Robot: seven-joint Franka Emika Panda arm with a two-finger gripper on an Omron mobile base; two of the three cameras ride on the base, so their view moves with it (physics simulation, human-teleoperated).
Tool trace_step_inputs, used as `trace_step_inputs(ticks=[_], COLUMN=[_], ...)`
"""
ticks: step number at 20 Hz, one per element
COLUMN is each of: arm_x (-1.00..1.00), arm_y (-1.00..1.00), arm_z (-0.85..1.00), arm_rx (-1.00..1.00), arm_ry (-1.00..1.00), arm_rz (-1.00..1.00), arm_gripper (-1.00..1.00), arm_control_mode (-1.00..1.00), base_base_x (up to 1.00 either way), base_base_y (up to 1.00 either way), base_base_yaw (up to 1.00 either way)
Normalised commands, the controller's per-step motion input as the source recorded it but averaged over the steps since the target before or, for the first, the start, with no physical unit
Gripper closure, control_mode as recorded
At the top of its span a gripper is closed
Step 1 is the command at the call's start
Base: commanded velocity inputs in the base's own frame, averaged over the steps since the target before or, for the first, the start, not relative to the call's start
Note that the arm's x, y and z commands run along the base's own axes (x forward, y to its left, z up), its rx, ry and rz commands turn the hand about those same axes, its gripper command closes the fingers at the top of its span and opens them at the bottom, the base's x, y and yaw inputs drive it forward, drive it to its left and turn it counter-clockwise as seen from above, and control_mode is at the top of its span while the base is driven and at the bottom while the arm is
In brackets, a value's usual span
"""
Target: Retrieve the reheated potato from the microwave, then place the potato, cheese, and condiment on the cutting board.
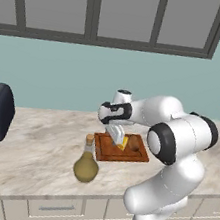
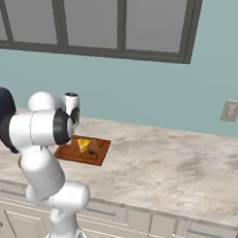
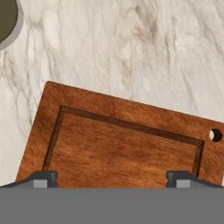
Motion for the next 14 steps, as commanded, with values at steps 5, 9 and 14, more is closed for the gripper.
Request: trace_step_inputs(ticks=[5, 9, 14], arm_x=[-0.36, -0.40, -0.40], arm_y=[0.02, 0.01, 0.02], arm_z=[0.18, 0.18, 0.22], arm_rx=[0.05, 0.13, 0.10], arm_ry=[0.16, 0.15, 0.08], arm_rz=[0.00, 0.00, 0.00], arm_gripper=[-1.00, -1.00, -1.00], arm_control_mode=[-1.00, -1.00, -1.00], base_base_x=[0.00, 0.00, 0.00], base_base_y=[0.00, 0.00, 0.00], base_base_yaw=[0.00, 0.00, 0.00])
